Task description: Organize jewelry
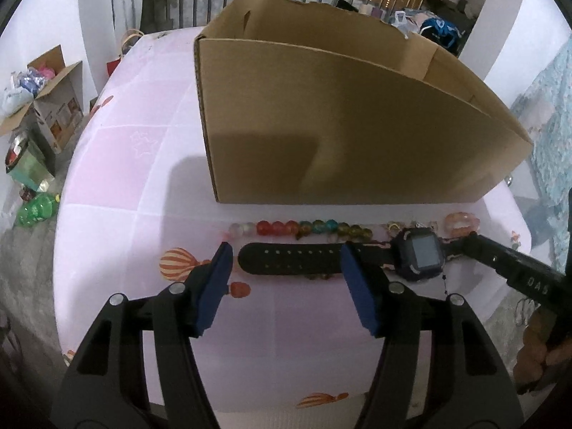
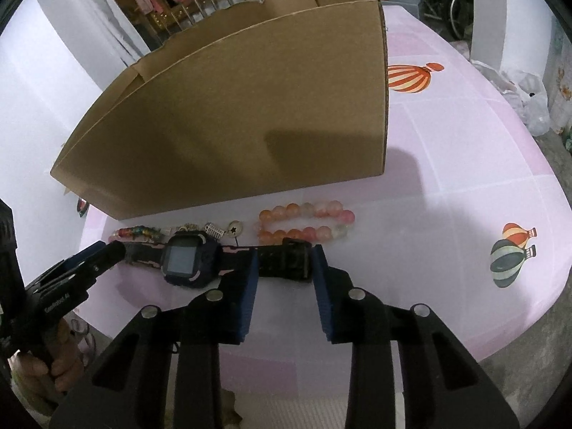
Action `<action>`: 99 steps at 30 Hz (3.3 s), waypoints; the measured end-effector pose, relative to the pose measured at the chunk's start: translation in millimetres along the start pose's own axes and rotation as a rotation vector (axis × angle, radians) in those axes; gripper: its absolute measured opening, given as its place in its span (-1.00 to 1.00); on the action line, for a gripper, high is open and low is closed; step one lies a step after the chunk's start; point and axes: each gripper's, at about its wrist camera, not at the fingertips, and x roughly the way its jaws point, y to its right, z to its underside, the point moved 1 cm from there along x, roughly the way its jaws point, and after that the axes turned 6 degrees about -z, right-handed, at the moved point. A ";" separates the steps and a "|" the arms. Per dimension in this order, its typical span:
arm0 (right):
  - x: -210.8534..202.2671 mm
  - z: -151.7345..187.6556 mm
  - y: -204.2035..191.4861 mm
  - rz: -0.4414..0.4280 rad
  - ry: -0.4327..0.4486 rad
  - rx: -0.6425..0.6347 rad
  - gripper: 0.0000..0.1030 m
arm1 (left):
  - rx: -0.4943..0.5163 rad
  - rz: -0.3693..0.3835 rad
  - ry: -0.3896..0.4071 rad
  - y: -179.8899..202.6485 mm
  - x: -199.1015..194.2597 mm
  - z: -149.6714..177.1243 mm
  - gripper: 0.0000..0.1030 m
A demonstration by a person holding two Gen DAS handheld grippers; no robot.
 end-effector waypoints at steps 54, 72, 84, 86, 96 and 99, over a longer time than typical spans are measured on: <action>-93.3 -9.4 -34.8 -0.067 0.296 -0.160 -0.75 | 0.066 0.182 0.290 23.0 -128.9 -13.8 -0.71; -38.7 -208.4 -57.1 -0.157 0.139 -0.232 -0.75 | 0.077 0.146 0.127 30.1 -62.8 -199.3 -0.71; 76.0 -242.3 -42.0 0.010 -0.124 -0.192 -0.75 | 0.144 0.002 -0.149 46.5 60.9 -228.0 -0.60; 84.2 -242.0 -38.9 0.036 -0.145 -0.195 -0.75 | 0.142 -0.001 -0.158 45.9 66.7 -228.2 -0.48; 76.4 -249.2 -36.8 0.104 -0.107 -0.218 -0.43 | 0.133 -0.032 -0.070 39.5 53.1 -233.7 -0.02; 66.1 -249.4 -40.4 0.107 -0.074 -0.231 -0.27 | 0.124 -0.041 -0.048 35.6 45.6 -234.0 0.01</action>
